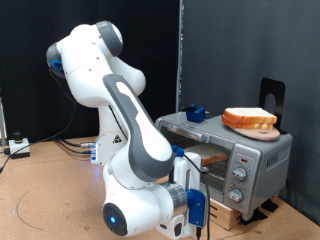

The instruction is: Make a piece of toast with the oven

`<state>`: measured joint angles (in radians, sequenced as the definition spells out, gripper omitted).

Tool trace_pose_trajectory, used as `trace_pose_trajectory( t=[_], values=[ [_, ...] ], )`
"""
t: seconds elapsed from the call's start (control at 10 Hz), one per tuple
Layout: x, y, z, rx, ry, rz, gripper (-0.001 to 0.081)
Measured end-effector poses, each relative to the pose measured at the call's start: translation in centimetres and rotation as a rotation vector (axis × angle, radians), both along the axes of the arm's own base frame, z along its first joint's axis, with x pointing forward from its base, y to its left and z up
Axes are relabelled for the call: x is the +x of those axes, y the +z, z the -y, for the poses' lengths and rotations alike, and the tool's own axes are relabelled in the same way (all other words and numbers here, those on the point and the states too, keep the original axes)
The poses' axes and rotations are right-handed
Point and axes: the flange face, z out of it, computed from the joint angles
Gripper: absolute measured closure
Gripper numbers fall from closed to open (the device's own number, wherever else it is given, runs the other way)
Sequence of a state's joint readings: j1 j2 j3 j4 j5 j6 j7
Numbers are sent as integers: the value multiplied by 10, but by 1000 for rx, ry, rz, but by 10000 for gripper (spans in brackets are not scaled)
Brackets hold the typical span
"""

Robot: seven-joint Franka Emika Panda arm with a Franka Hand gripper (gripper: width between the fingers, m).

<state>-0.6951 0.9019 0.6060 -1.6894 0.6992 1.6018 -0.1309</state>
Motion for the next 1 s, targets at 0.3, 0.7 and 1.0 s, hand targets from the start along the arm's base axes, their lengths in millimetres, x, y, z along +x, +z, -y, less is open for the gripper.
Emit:
trace_pose_trajectory(
  t=[0.3, 0.7, 1.0],
  values=[
    [8, -7, -10, 10, 3, 10, -2],
    [17, -20, -30, 11, 8, 15, -2],
    [15, -26, -53, 16, 41, 8, -2]
  ],
)
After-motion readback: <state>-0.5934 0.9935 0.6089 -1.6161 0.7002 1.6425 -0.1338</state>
